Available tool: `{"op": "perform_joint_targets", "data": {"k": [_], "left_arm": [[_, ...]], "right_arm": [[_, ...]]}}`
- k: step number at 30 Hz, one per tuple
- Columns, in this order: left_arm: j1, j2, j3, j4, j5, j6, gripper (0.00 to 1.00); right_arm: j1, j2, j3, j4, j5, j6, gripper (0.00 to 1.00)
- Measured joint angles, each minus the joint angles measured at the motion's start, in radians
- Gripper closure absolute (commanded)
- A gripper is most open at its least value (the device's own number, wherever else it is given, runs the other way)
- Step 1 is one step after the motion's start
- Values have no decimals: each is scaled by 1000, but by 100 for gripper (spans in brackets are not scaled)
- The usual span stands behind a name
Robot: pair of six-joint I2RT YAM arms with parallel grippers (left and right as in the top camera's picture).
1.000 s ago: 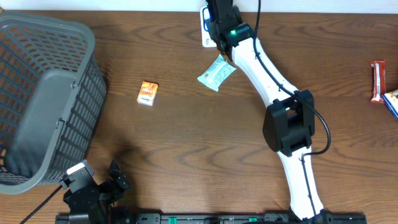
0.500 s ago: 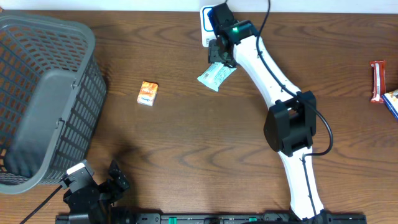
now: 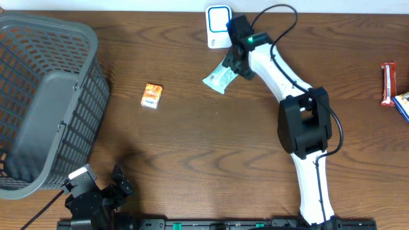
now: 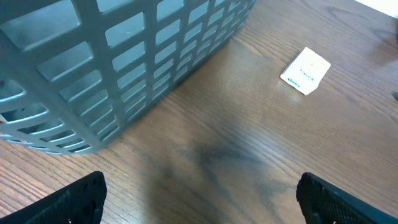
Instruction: Scan the item barcode
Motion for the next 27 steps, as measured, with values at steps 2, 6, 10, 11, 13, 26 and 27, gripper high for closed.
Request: {"op": "perform_joint_targets", "data": {"k": [2,6,10,11,13,26,27], "left_arm": [[0,0,0,0,0,0,2],[0,0,0,0,0,0,2],[0,0,0,0,0,0,2],[0,0,0,0,0,0,2],[0,0,0,0,0,0,2],[0,0,0,0,0,0,2],[0,0,0,0,0,0,2]], "right_arm": [[0,0,-35,48,-24,10,38],[-4,-14,-94,130,-58,19,72],[-3,-45,-158,191,-79,43,99],[-3,-56,-175,203,-79,46,99],[-4,-66,-202,227,-80,46,99],[-34,-212,-264,126,56,-185,99],[-34,-252,-265,106,121,-204,99]]}}
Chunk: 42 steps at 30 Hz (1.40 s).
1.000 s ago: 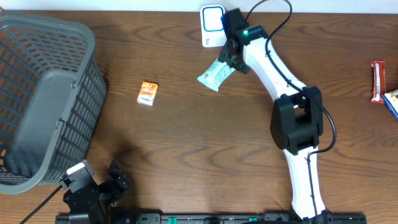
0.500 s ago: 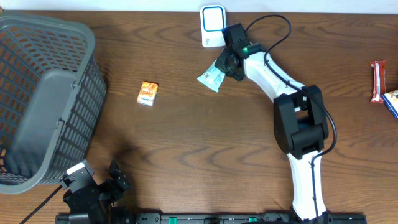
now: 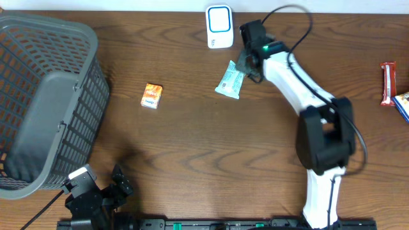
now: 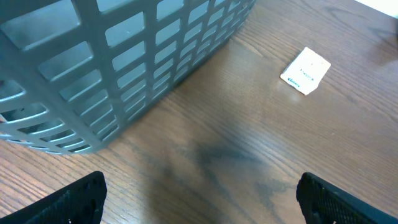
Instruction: Scan the item barcode
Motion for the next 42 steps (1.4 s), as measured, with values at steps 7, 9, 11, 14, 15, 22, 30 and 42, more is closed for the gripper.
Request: {"op": "perform_joint_targets", "data": {"k": [7,9,11,14,15,22,30,42], "left_arm": [[0,0,0,0,0,0,2],[0,0,0,0,0,0,2],[0,0,0,0,0,0,2],[0,0,0,0,0,0,2],[0,0,0,0,0,0,2],[0,0,0,0,0,0,2],[0,0,0,0,0,0,2],[0,0,0,0,0,0,2]], "right_arm": [[31,-216,17,-66,297,-143,94],[40,-222,19,-114,271,-163,54],[45,-205,13,-145,168,-167,56],[49,-158,-19,-91,20,-178,64],[51,-142,-32,-62,-5,-178,64],[79,-11,-67,155,-40,-209,99],[84,65,-67,268,-40,-266,99],[89,71,-46,-94,-33,-245,99]]}}
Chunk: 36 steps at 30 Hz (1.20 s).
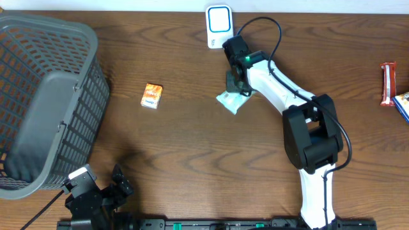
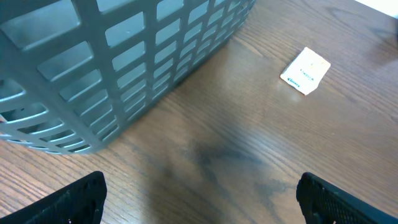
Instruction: Scan the item barcode
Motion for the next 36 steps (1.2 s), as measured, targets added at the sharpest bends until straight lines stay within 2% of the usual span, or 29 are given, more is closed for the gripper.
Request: {"op": "perform_joint_targets", "data": {"k": [6,13,16,20,23,28,32,36], "left_arm": [[0,0,0,0,0,0,2],[0,0,0,0,0,0,2],[0,0,0,0,0,0,2],[0,0,0,0,0,0,2],[0,0,0,0,0,0,2],[0,0,0,0,0,0,2],[0,0,0,0,0,0,2],[0,0,0,0,0,0,2]], "right_arm": [[24,-89,-21,-187,-7,19,99],[64,-282,-22,-273,-9,24,99],[77,-317,-23,-241,-4,-12,99],[82,-298,-80,-97,3,-61,99],[80,-240,-161,22,19,-82,99],[67,-118,-211,110,38,-85,99],[57,-120,-210,120,42,-81,99],[50,-120,-203,57,13,-78,99]]}}
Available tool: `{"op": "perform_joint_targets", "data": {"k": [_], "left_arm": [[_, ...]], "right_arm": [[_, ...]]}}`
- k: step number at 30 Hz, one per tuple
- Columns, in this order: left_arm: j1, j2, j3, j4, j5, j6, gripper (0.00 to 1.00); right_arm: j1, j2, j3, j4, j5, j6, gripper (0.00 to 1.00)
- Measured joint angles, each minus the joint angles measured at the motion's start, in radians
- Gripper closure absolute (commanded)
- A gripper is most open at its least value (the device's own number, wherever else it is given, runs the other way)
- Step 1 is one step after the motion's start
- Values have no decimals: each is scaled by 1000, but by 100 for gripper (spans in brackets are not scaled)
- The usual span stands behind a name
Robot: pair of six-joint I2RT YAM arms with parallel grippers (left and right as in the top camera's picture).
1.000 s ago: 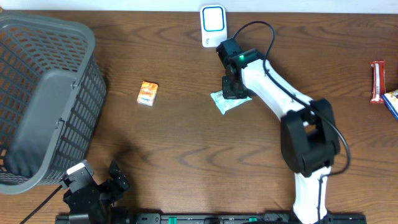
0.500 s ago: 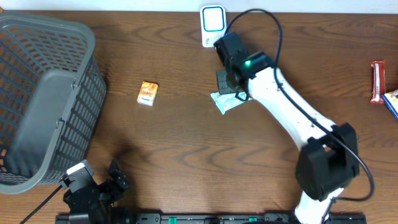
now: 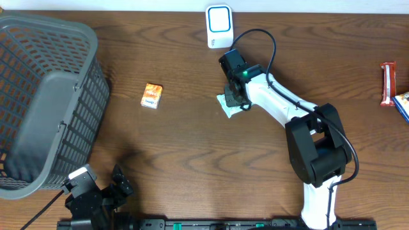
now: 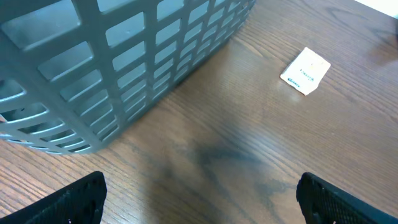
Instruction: Scan the item barcode
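The item is a pale green packet, lying low on the wooden table and mostly covered by my right gripper, which appears shut on its upper end. The white barcode scanner with a blue face stands at the table's far edge, well behind the packet. At the near left corner my left gripper rests open; in the left wrist view its fingers stand wide apart over bare wood, with nothing between them.
A large grey mesh basket fills the left side, and its wall looms close in the left wrist view. A small orange box lies mid-left. Snack packs lie at the right edge.
My right gripper has moved a little nearer and lower with the packet, which now shows less from under it. The left arm has not moved.
My right gripper held the packet just below the scanner, then to the scanner's right. After that it was nearer the table's middle, and now it is lower still, away from the scanner. The left gripper stayed open and still throughout.
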Motion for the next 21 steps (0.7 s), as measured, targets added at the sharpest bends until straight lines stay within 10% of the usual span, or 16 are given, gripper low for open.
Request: {"op": "perform_joint_targets", "data": {"k": [21], "left_arm": [[0,0,0,0,0,0,2]], "right_arm": [[101,-30,-5,-124,-207,23,94]]}}
